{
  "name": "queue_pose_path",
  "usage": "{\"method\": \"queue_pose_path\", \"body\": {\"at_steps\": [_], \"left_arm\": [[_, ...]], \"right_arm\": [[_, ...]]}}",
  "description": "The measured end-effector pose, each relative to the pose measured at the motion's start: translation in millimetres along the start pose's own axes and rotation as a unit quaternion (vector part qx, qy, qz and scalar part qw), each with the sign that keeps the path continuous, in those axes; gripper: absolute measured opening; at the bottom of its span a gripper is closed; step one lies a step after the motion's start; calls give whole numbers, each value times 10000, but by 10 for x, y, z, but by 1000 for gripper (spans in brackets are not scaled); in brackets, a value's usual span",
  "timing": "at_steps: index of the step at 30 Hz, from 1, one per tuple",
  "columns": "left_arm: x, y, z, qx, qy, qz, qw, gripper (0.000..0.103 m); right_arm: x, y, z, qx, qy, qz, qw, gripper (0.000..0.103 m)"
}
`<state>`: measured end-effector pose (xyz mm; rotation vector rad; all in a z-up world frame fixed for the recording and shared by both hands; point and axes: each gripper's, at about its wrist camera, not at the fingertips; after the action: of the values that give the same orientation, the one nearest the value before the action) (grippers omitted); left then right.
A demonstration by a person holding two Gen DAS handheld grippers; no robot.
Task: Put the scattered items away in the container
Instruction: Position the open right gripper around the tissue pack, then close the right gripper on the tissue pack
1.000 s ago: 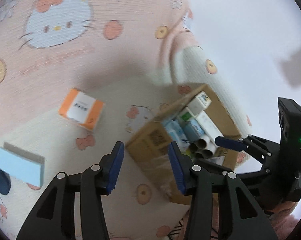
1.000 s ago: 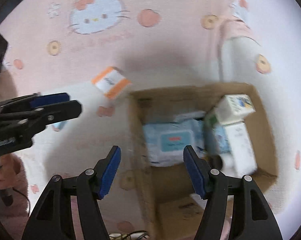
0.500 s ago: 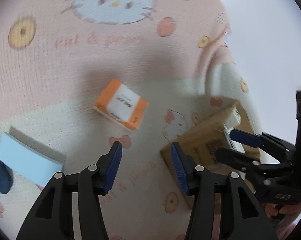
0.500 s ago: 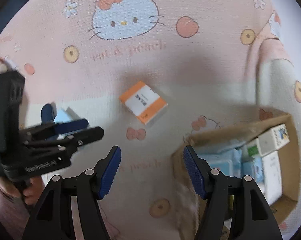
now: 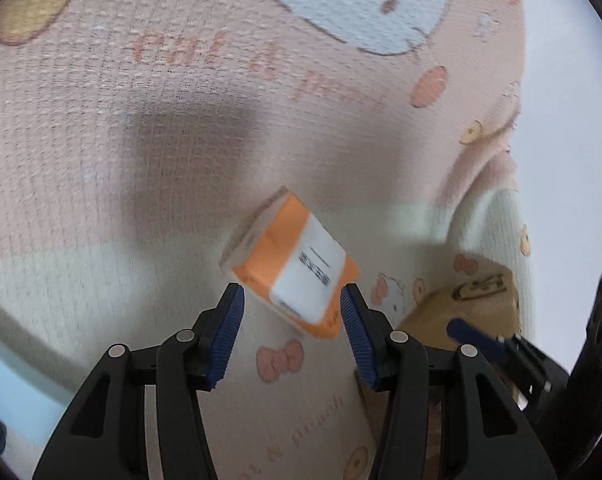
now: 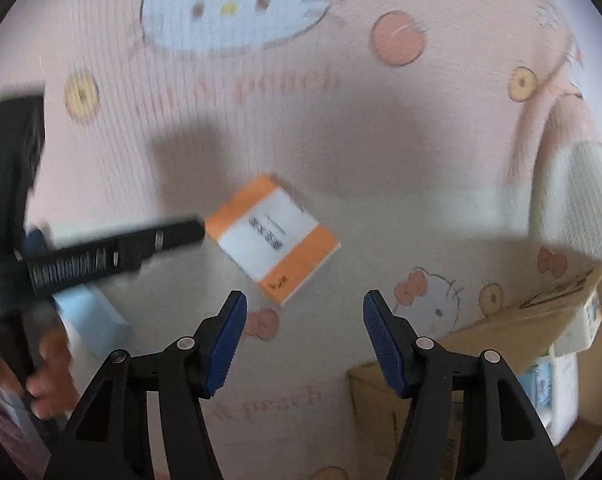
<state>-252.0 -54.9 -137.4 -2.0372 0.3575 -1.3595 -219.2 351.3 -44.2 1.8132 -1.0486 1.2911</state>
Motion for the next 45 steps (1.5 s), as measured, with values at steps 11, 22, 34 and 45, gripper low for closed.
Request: {"method": "queue_pose_path", "body": {"at_steps": [11, 22, 34, 45], "left_arm": [[-281, 328, -188, 711, 55, 658, 9953, 53], [-459, 358, -84, 615, 277, 501, 9965, 42], [-414, 298, 548, 100, 723, 19, 9973, 37], [-384, 271, 386, 678, 340, 487, 9959, 41]], "right_arm": [[-701, 281, 126, 1147, 602, 533, 9901, 59], [-1009, 349, 186, 1491, 409, 229, 9877, 59], [-677, 402, 433, 1623, 3, -483, 9856, 59], [-849, 45, 460, 1442, 200, 266, 9890, 60]]}}
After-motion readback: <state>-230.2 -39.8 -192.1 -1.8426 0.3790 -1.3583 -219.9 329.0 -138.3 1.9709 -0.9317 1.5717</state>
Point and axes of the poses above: each gripper's, at about its wrist camera, not at the fingertips, and x roughly against the way its jaws point, y to its left, z to its underside, and after that the axes turned 4 degrees about x, right-handed
